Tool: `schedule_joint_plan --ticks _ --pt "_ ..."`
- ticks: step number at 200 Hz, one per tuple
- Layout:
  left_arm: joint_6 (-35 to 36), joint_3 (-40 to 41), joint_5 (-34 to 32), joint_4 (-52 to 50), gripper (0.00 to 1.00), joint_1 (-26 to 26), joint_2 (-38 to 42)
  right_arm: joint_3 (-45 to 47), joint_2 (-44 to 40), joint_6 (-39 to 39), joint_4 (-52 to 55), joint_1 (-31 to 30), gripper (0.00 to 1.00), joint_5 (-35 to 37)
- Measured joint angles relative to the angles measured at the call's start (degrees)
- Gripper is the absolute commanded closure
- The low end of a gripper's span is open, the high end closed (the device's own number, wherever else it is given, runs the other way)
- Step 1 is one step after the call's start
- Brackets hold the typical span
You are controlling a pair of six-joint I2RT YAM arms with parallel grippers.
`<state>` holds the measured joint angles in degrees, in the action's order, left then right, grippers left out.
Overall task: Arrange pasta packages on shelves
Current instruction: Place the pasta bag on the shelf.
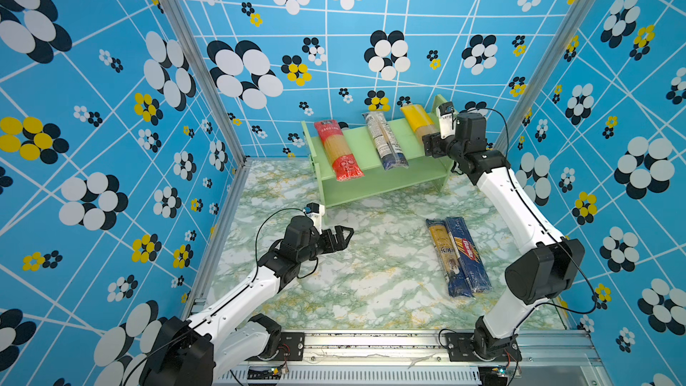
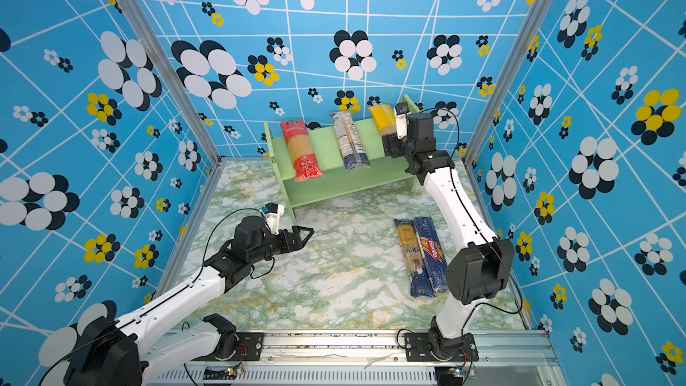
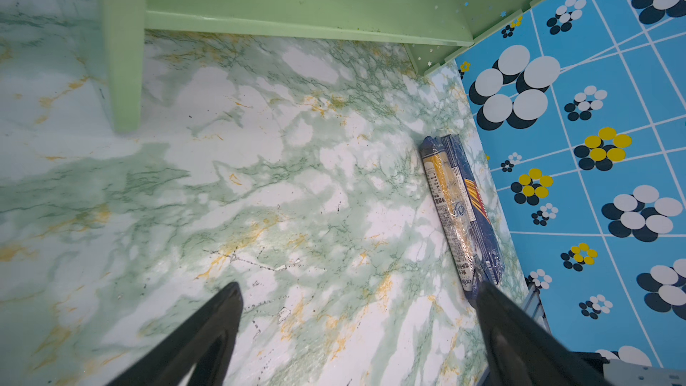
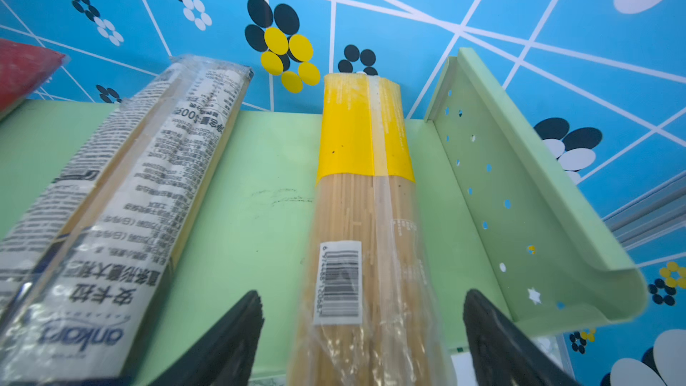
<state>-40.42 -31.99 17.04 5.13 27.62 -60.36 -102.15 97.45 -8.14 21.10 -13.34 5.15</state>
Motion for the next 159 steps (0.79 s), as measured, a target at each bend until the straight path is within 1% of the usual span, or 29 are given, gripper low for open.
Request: schedule_joint_plan --ticks 34,80,120,159 --pt "0.57 0.00 0.85 -0.61 0.01 -0.55 1.01 1.36 -5.16 0.81 4.07 0.00 0.12 -2.25" --pt "1.03 0.00 2.67 -1.05 0.01 -0.57 1.25 5.99 -12.90 2.89 11.08 0.00 0.11 -4.90" --pt "1.01 0.00 3.17 -1.66 0.01 -0.57 2.25 12.98 -21.18 5.51 16.33 0.00 0.10 -6.14" --pt "1.01 0.00 3.85 -1.95 0.01 -0.57 3.23 20.92 -27.43 9.03 20.31 0.00 0.09 -7.15"
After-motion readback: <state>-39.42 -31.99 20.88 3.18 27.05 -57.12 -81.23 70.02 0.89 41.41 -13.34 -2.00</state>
